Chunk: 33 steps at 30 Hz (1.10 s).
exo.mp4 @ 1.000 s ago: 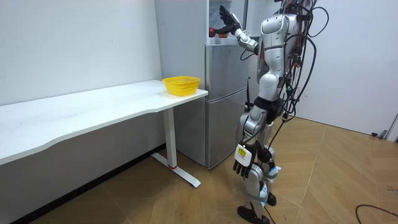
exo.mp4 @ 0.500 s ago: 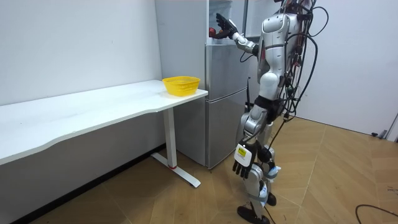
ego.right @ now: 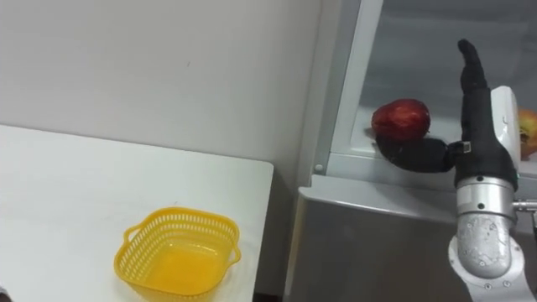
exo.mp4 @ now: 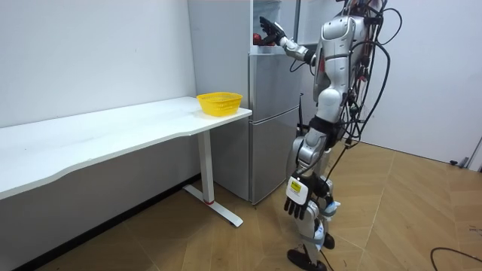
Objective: Retrieve from the upper fridge
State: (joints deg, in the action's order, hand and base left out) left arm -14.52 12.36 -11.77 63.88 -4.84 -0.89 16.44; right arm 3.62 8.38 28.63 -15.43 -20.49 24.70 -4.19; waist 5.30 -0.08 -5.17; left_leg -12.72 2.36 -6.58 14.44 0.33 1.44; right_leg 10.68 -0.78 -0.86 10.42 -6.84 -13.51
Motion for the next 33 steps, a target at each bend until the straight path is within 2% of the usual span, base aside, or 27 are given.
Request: queue_joint_plan(ticks=[6, 15, 21, 24, 28, 33], knots=[[0.5, 0.0, -0.1, 0.1, 0.0, 0.1, 0.0, 0.0, -0.2, -1.8, 1.7, -2.2, 0.0, 1.0, 0.0, 0.0, -0.02, 0.34, 0.0, 0.1, -0.2, 0.1, 0.0, -0.01, 0.0, 0.1, -0.04, 0.0, 0.0, 0.1, -0.3, 0.01], [1.2, 0.01, -0.1, -0.2, -0.1, 0.0, 0.1, 0.0, -0.2, -1.9, 2.3, -2.2, 0.2, 1.8, 0.1, 0.0, 0.22, 0.11, -0.1, 0.0, -0.6, 0.9, 0.0, -0.14, 0.0, -0.1, -0.02, 0.01, 0.0, 0.7, -0.7, 0.0], [1.3, 0.1, -0.2, -1.3, -0.1, -0.2, 0.1, 0.0, -0.2, -2.1, 3.9, -2.3, 3.1, 2.0, 0.7, 0.0, 0.37, 0.01, -0.1, -0.1, -1.1, 0.8, -0.1, -0.14, -0.1, -0.1, 0.06, 0.01, 0.0, 0.7, -0.8, 0.02], [1.2, 0.18, -0.5, -2.8, -0.1, -0.2, 0.0, 0.0, -1.1, -4.5, 4.0, -2.3, 4.9, 3.0, 1.6, 0.0, 0.58, 0.0, -0.9, -0.1, -1.1, 0.7, -0.1, -0.11, -0.12, -0.1, 0.06, 0.01, 0.0, 0.7, -0.8, 0.0], [0.7, 0.54, -1.5, -4.5, -0.2, -0.8, 0.1, 0.0, -1.3, -6.7, 4.6, -2.6, 7.9, 4.1, 2.9, 0.0, 1.05, 0.22, -1.4, -0.1, -1.1, 0.5, -0.2, -0.08, -0.13, -0.1, 0.03, 0.01, 0.0, 0.4, -0.7, 0.0], [0.2, 1.24, -2.6, -5.0, -0.2, -1.1, 0.1, 0.0, -2.3, -10.2, 5.4, -4.4, 11.2, 4.2, 3.0, 0.0, 1.68, 0.35, -1.5, -0.3, -1.1, 0.5, -0.2, -0.03, -0.13, 0.0, -0.05, 0.01, 0.0, 0.3, -0.7, 0.0]])
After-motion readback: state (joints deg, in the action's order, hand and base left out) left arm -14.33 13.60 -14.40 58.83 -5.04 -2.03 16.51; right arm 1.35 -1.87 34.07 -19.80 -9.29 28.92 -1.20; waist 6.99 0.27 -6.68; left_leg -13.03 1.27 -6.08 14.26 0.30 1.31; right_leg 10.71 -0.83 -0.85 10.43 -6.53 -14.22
